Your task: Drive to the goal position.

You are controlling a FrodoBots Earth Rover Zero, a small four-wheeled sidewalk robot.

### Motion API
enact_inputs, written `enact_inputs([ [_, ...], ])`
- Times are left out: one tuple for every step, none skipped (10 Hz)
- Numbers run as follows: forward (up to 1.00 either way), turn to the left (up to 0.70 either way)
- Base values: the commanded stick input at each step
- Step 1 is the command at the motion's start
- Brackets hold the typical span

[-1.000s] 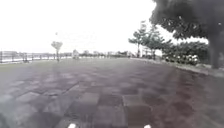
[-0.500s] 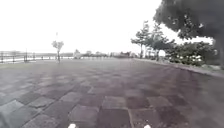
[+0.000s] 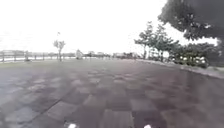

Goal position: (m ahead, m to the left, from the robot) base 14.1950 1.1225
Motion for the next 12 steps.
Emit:
enact_inputs([
  [0.85, 0.01],
  [0.85, 0.01],
  [0.85, -0.05],
  [0.85, -0.14],
  [0.85, -0.27],
  [0.85, -0.33],
  [0.85, -0.33],
  [0.85, -0.33],
  [0.85, -0.33],
  [0.85, -0.33],
  [0.85, -0.33],
  [0.85, -0.33],
])
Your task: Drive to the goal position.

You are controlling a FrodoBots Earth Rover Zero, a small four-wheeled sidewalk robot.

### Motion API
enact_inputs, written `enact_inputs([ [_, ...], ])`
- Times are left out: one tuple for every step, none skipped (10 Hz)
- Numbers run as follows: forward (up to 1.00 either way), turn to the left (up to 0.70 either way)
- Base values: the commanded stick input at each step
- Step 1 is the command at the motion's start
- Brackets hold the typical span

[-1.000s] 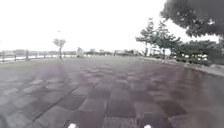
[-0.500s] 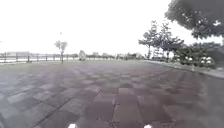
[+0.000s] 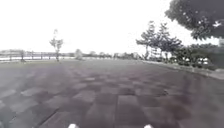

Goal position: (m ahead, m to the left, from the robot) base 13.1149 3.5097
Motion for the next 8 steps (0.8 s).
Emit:
enact_inputs([
  [0.85, -0.33],
  [0.85, -0.33],
  [0.85, -0.12],
  [0.85, -0.05],
  [0.85, 0.01],
  [0.85, 0.01],
  [0.85, 0.01],
  [0.85, 0.01],
])
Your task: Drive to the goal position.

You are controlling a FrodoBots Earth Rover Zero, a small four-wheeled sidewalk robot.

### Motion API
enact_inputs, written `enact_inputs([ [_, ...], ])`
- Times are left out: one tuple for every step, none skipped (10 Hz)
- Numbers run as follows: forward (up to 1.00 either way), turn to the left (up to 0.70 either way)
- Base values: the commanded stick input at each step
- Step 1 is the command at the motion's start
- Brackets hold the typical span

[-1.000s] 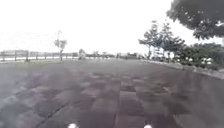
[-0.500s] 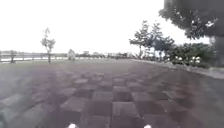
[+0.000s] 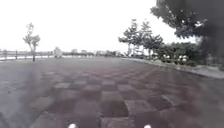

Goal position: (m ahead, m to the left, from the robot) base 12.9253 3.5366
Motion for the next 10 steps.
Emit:
enact_inputs([
  [0.85, 0.01],
  [0.85, 0.01],
  [0.85, 0.01],
  [0.85, 0.01],
  [0.85, 0.01],
  [0.85, 0.01],
  [0.85, 0.01],
  [0.85, 0.01],
  [0.85, 0.01],
  [0.85, 0.01],
])
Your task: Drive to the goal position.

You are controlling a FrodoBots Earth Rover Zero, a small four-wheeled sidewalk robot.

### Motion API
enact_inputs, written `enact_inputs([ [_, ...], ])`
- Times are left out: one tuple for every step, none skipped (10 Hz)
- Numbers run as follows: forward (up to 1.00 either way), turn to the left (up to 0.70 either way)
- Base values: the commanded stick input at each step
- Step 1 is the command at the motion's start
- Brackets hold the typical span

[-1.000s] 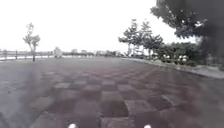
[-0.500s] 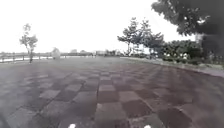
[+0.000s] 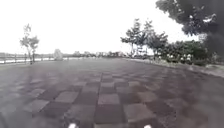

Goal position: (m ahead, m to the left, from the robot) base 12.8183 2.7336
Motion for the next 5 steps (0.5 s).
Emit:
enact_inputs([
  [0.85, 0.01],
  [0.85, 0.01],
  [0.85, 0.0],
  [0.85, -0.05],
  [0.85, -0.08],
])
